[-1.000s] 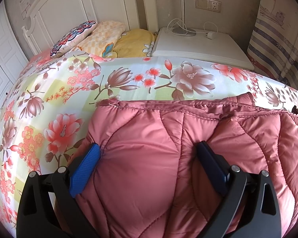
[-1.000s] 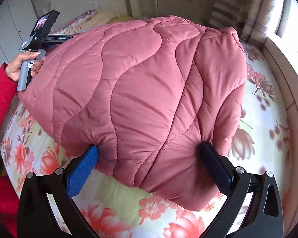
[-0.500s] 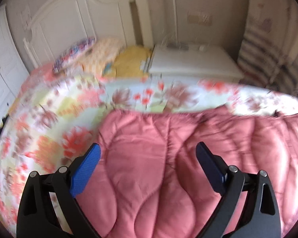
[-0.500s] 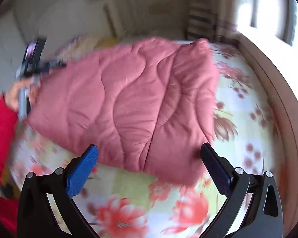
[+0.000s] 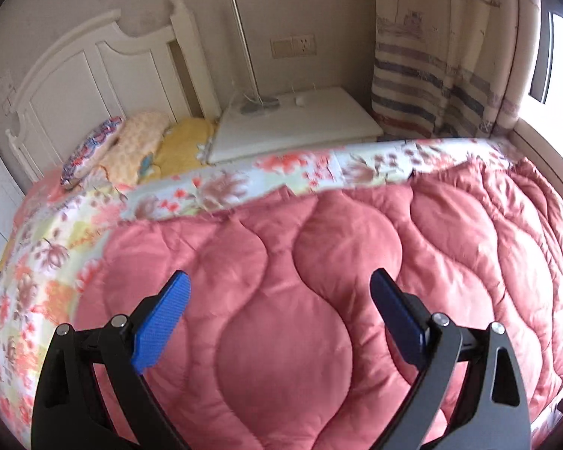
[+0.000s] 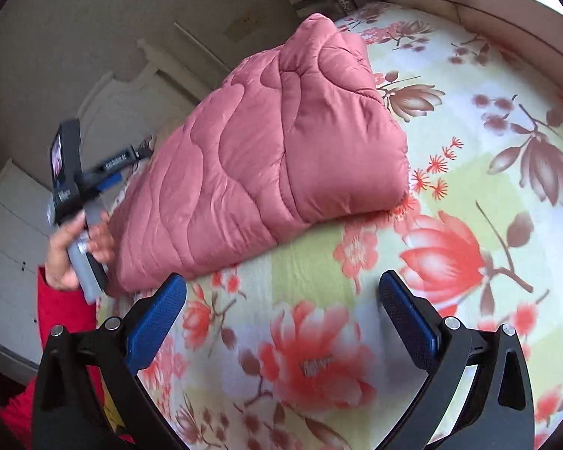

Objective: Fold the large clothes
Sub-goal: 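Release the coat and press the folded bundle flat with both tools, then grasp the end of the folded pink bundle with the right tool and lift it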

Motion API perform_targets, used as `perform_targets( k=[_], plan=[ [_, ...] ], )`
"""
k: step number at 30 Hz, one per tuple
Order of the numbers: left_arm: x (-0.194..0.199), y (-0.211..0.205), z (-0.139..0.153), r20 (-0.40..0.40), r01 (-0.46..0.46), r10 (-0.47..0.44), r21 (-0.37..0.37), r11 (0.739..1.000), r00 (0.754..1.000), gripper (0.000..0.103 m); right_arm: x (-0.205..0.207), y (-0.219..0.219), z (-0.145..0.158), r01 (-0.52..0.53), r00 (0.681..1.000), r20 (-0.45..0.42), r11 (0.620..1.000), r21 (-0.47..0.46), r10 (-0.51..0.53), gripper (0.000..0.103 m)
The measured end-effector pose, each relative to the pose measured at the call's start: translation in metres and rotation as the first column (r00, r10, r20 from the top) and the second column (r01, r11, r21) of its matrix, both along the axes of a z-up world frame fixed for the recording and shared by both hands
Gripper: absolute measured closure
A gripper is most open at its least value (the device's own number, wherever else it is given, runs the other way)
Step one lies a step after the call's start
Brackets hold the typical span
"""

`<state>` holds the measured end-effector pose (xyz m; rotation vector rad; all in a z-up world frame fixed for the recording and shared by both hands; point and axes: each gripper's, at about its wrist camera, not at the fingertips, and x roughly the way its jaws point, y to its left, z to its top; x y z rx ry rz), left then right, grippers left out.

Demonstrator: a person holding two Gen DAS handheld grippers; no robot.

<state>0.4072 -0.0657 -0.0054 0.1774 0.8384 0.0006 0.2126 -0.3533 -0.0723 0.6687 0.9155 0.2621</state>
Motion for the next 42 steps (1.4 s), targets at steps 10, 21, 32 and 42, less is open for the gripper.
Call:
perform_targets(
  k=[10,21,32,42],
  plan=[
    [-0.005,0.011,-0.028,-0.045,0.015,-0.016,-0.032,0.999,0.999,0.006,0.040,-0.013,0.005,0.194,0.980,0.035,0.977,0.084,-0.197,0.004],
    [-0.031,-0.003,-0.015,-0.050,0.051,-0.053,-0.045,0.998,0.997,0.010,0.055,-0.028,-0.006,0.311,0.949,0.014,0.943,0.115,-0.315,0.004],
    [-0.007,-0.013,-0.046,-0.153,0.018,-0.013,0.031,0.999,0.988,0.002,0.074,-0.032,-0.023,0.344,0.935,0.023,0.924,0.168,-0.353,0.050],
    [-0.009,-0.008,-0.051,-0.151,-0.028,0.027,-0.004,1.000,0.988,0.002,0.072,-0.004,0.053,0.247,0.936,0.251,0.969,0.027,-0.246,0.066]
  ],
)
